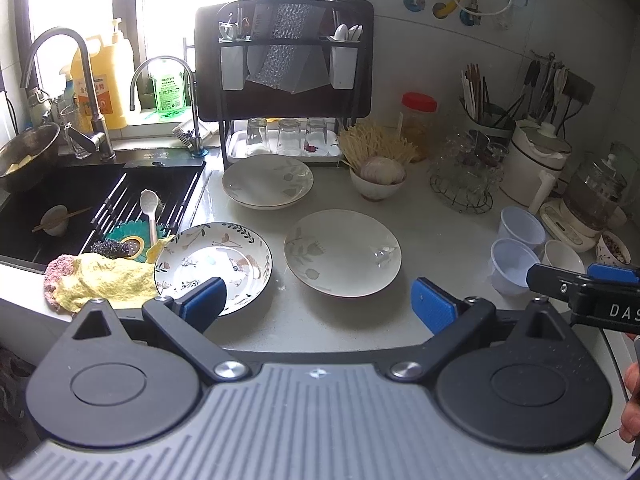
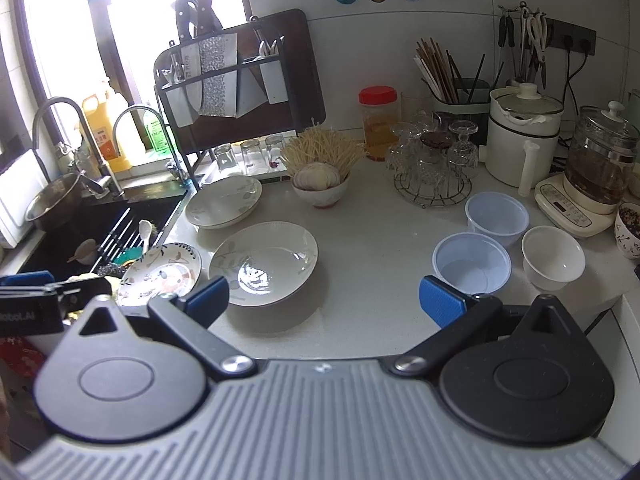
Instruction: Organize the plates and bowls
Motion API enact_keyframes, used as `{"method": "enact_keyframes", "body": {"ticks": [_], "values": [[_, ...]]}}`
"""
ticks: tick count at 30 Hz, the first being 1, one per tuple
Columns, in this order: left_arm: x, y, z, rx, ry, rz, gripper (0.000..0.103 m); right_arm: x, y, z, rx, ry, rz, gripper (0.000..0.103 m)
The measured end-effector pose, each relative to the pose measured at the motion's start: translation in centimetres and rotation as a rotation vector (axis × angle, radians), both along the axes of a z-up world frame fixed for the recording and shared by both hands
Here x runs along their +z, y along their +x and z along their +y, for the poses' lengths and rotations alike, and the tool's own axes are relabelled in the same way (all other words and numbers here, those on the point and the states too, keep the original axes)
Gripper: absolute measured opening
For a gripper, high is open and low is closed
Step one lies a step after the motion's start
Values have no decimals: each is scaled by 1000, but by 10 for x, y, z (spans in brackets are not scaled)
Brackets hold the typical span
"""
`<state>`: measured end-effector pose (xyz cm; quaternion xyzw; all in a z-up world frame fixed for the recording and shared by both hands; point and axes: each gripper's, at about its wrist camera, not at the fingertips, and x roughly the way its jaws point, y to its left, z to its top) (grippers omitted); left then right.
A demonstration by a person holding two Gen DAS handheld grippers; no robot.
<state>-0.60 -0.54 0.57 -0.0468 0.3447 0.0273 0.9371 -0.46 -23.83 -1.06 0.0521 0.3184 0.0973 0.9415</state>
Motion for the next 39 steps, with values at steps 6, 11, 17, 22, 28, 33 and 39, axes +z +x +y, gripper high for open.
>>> {"method": "enact_keyframes", "body": {"ticks": [6, 11, 17, 22, 28, 33, 39], "values": [[4, -3, 1, 4, 3, -20, 100, 2, 1, -3, -16, 20, -4, 103], [2, -3, 0, 3, -7, -5, 100, 1, 0, -1, -6, 8, 1, 103], [2, -7, 0, 4, -1, -3, 101, 1, -2, -2, -15, 15, 2, 103], [1, -12, -1, 0, -2, 3, 101, -2, -5, -1, -13, 13, 11, 103], [0, -14, -4, -7, -11, 6, 101, -1, -10, -4, -18, 18, 7, 103], [3, -18, -6, -6, -6, 0, 101, 0, -14, -4, -6, 27, 10, 103], [2, -24, -6, -6, -10, 7, 101, -2, -18, -2, 20, 47, 32, 103]]}}
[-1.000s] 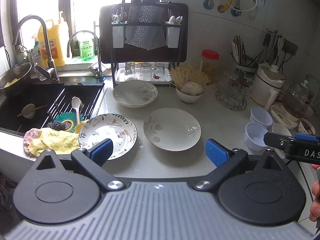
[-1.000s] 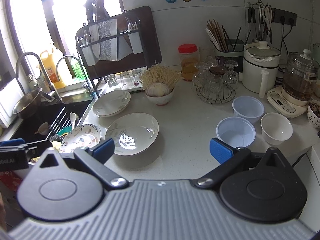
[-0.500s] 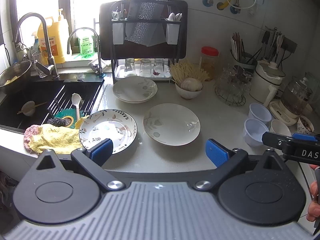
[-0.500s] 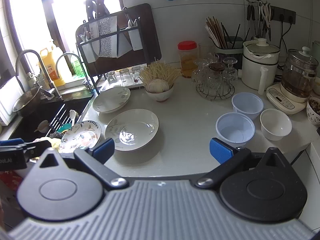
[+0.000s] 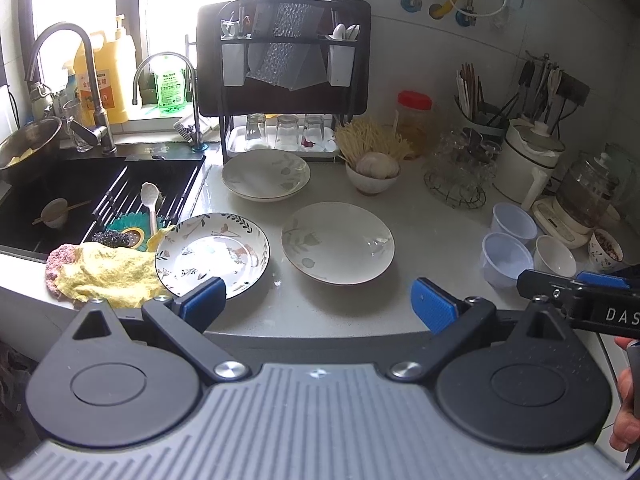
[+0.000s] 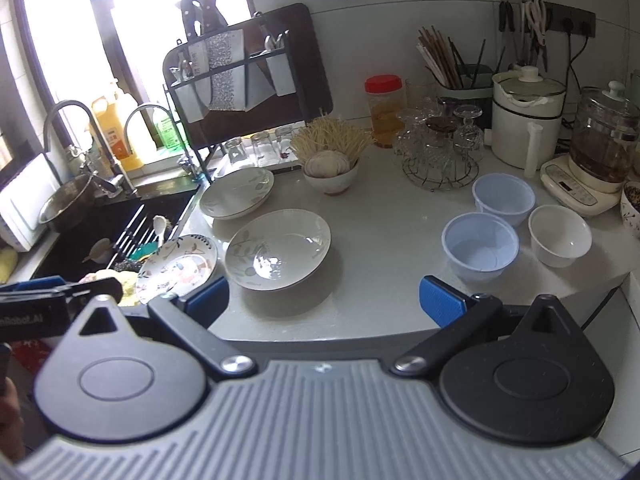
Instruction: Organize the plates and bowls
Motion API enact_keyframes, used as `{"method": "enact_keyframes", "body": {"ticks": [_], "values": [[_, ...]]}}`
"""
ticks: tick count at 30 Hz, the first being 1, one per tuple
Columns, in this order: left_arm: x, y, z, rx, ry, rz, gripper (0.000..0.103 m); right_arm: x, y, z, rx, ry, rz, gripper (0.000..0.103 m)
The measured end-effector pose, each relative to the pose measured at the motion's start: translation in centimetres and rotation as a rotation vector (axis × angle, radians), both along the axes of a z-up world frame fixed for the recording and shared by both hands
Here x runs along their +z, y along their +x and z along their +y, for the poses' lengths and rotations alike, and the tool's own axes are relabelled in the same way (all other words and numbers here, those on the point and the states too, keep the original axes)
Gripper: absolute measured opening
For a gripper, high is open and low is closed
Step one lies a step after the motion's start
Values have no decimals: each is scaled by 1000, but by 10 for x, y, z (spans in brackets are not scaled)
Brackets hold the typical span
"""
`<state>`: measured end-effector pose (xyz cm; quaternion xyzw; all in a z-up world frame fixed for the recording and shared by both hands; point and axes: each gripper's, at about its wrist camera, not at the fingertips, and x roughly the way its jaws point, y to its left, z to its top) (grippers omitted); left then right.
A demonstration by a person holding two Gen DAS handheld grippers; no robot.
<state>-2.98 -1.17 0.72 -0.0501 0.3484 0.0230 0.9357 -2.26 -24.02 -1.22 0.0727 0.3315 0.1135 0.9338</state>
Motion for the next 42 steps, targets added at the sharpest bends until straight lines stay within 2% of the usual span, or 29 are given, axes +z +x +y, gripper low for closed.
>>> {"method": "enact_keyframes", "body": {"ticks": [30, 35, 42], "values": [[-10, -7, -10, -4, -26, 3, 101, -3, -12, -1, 5, 25, 18, 103], [-12, -4, -7, -15, 21, -22, 101, -7, -7, 0, -22, 28, 20, 103], [-14, 1, 6, 10, 33, -29, 101, -12, 0, 6, -20, 45, 22, 103]]}}
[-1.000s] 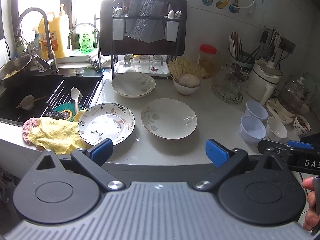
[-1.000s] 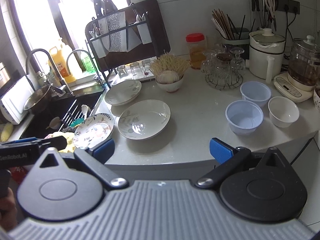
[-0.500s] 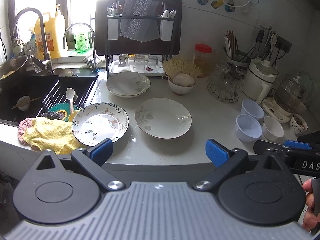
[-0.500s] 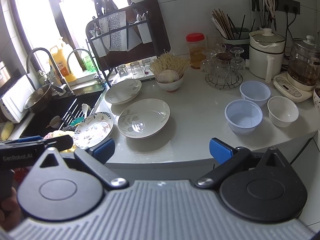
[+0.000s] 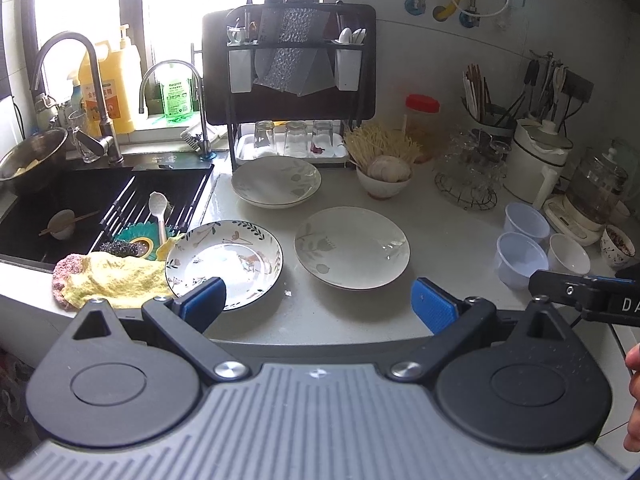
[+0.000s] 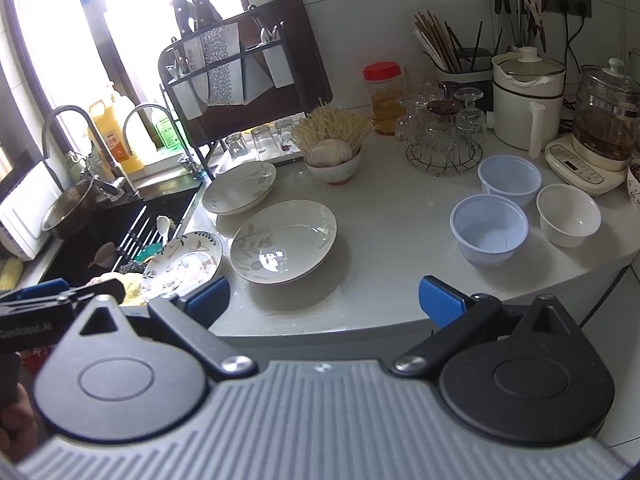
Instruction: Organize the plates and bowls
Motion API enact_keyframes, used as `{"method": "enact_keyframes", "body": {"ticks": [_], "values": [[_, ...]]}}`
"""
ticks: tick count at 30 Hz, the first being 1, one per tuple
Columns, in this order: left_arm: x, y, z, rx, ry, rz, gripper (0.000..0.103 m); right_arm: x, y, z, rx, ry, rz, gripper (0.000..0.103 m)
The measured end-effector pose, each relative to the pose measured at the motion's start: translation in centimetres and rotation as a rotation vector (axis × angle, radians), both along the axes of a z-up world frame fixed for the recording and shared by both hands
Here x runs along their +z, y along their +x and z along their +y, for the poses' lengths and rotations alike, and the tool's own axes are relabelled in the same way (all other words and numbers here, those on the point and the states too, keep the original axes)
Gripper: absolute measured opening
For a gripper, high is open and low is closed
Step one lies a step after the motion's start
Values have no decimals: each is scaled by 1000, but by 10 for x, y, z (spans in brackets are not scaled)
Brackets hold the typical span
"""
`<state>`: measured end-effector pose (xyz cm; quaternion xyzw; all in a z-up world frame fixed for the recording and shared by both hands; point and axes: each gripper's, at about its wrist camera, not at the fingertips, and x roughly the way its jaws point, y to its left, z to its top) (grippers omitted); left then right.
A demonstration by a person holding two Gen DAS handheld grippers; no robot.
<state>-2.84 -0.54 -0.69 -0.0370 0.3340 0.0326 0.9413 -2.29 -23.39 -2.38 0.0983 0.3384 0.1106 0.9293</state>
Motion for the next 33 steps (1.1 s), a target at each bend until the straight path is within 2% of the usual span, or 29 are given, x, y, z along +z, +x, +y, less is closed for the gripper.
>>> {"method": "enact_keyframes", "body": {"ticks": [9, 15, 18, 21, 26, 29, 31, 33], "values": [[-8, 6, 15, 31, -27, -9, 101, 0, 13, 11, 17, 7, -14, 102], [-23, 6, 29, 99, -65, 27, 101, -1, 26, 32, 66, 32, -5, 102], [-28, 7, 36, 110, -60, 42, 101, -3, 32, 44, 103, 33, 1, 102], [-34, 9, 49, 132, -60, 58, 101, -8, 41, 57, 138, 43, 11, 94], [-41, 19, 81, 175, -110, 68, 101, -19, 56, 82, 175, 68, 46, 84], [-45, 27, 97, 189, -143, 75, 101, -27, 67, 99, 186, 65, 76, 76], [-49, 36, 108, 189, -162, 89, 101, -32, 73, 112, 191, 50, 108, 66], [-54, 45, 117, 186, -162, 101, 100, -38, 76, 124, 206, 54, 130, 64]]}}
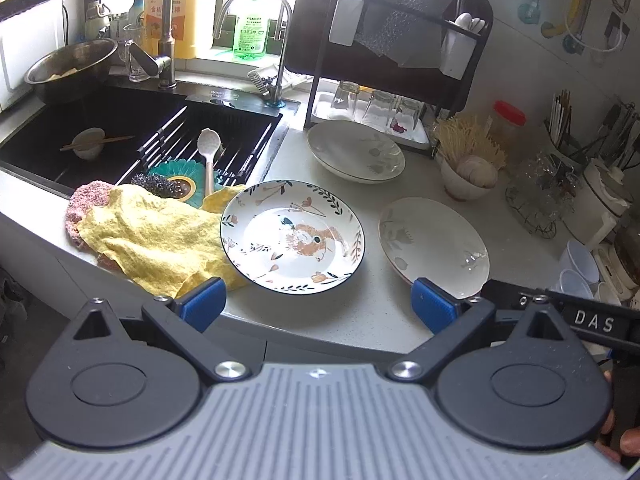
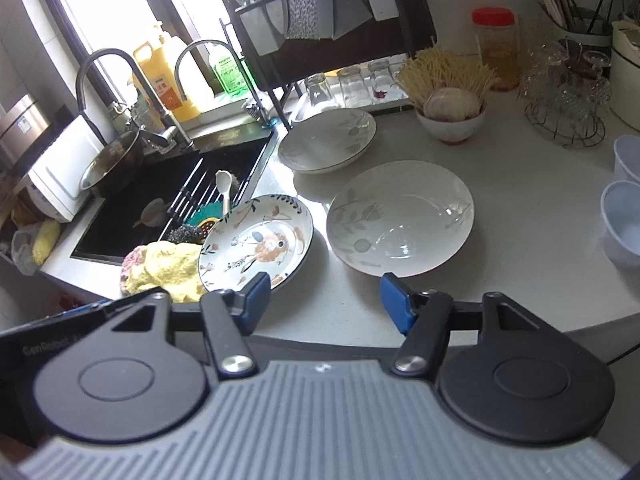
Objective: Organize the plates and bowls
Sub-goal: 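Move both grippers toward the rim of the floral bunny-print plate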
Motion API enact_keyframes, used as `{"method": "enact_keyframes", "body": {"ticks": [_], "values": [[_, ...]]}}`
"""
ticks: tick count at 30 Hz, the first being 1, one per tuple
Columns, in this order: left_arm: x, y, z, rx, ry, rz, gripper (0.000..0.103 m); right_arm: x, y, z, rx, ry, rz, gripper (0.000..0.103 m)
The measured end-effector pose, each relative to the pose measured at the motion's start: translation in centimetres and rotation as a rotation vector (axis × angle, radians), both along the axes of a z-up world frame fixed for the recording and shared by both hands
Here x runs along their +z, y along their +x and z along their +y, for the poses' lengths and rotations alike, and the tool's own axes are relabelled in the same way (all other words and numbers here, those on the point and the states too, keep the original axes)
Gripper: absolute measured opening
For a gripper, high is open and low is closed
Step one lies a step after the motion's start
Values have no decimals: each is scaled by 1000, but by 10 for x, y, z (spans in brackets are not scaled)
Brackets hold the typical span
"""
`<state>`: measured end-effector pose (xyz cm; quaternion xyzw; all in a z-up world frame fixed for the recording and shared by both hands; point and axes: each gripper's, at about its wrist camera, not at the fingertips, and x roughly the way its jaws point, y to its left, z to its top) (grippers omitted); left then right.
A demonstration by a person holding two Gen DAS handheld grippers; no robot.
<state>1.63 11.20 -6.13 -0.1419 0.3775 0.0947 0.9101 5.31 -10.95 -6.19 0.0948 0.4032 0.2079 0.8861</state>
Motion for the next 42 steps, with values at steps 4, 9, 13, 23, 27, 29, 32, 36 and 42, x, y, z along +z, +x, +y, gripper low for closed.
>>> {"method": "enact_keyframes", "body": {"ticks": [4, 9, 13, 23, 27, 29, 32, 36, 42], "values": [[-11, 21, 15, -15, -5, 23, 99, -14, 10, 21, 27, 37, 49, 64], [-26, 41, 37, -35, -52, 56, 99, -32, 30, 40, 14, -6, 109, 50], [-38, 55, 52, -51, -71, 89, 99, -46, 39, 51, -3, -13, 149, 50], [-73, 90, 90, -97, -124, 154, 93, -68, 68, 73, -52, 38, 195, 50], [-83, 103, 99, -108, -148, 173, 88, -74, 79, 86, -53, 16, 203, 50], [-88, 109, 105, -98, -152, 180, 88, -79, 86, 88, -62, 23, 227, 50], [-97, 119, 114, -76, -153, 191, 88, -87, 95, 93, -76, 21, 254, 50], [-107, 130, 126, -59, -154, 200, 87, -96, 105, 96, -93, 19, 273, 50], [-117, 146, 142, -26, -146, 214, 68, -104, 113, 96, -130, 50, 283, 34]]}}
